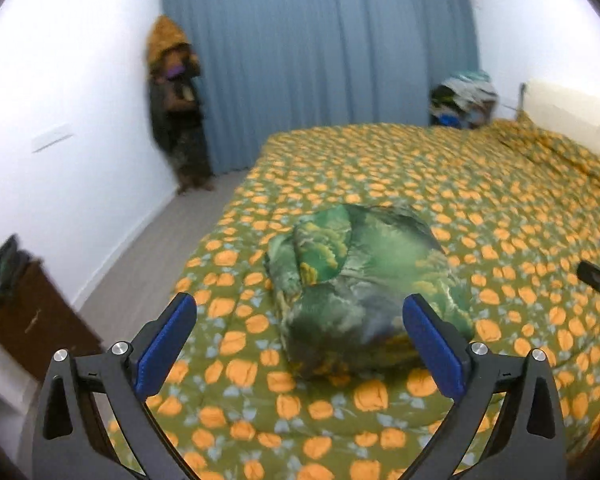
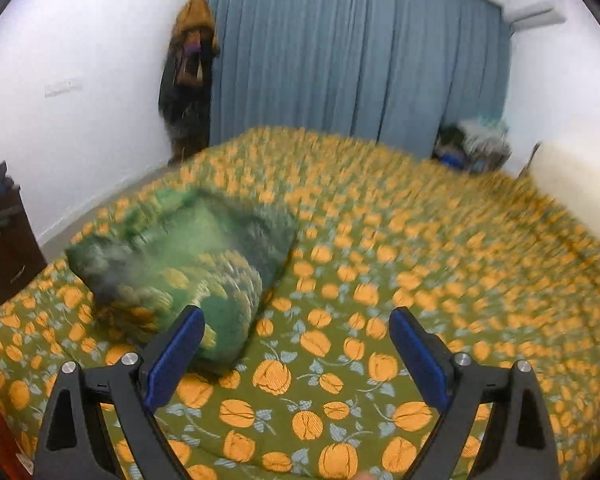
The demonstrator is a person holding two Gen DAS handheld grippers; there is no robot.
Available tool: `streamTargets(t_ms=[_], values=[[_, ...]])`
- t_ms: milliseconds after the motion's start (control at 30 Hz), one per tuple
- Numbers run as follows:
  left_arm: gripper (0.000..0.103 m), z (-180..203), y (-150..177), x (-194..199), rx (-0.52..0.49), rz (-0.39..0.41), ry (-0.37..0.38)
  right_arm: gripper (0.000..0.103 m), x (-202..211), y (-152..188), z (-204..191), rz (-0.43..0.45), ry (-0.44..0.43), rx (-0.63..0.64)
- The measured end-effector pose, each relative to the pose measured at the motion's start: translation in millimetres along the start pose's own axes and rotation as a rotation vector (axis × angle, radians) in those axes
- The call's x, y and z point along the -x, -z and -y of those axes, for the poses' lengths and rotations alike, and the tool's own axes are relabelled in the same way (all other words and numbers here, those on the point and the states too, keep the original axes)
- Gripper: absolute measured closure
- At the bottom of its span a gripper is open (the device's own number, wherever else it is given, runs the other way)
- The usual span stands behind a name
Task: Fold large clothes
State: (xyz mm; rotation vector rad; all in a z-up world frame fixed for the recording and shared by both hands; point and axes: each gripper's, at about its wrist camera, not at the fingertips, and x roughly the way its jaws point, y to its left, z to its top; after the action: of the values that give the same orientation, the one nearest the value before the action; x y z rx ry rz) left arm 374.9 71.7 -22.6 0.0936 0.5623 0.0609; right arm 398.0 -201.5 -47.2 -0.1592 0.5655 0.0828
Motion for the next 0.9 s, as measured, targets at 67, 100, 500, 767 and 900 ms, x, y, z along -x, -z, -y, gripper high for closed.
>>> streamTargets(t_ms=[67,100,500,767,900], values=[[0.0,9,5,16,0.001,0.017,-0.025,0.008,19,2,-2,-0.03,-0.075,-0.057],[0.0,12,7,28,0.013,0.022,-0.034,0.008,21,2,-4,-0.053,-0.118,-0.085],[0.0,34,28,81,-0.007,-0.055,-0.015,0.008,84,19,-25,-0.138,-0.061,-0.098],[0.0,31,32,87,0.043,-0.124,0.02,0.008,94,27,-37,-0.195,-0.06,-0.083],[0.0,32,33,91,0.044,-0.148,0.039,0.008,99,29,-43,-0.206,-0.064,-0.072]])
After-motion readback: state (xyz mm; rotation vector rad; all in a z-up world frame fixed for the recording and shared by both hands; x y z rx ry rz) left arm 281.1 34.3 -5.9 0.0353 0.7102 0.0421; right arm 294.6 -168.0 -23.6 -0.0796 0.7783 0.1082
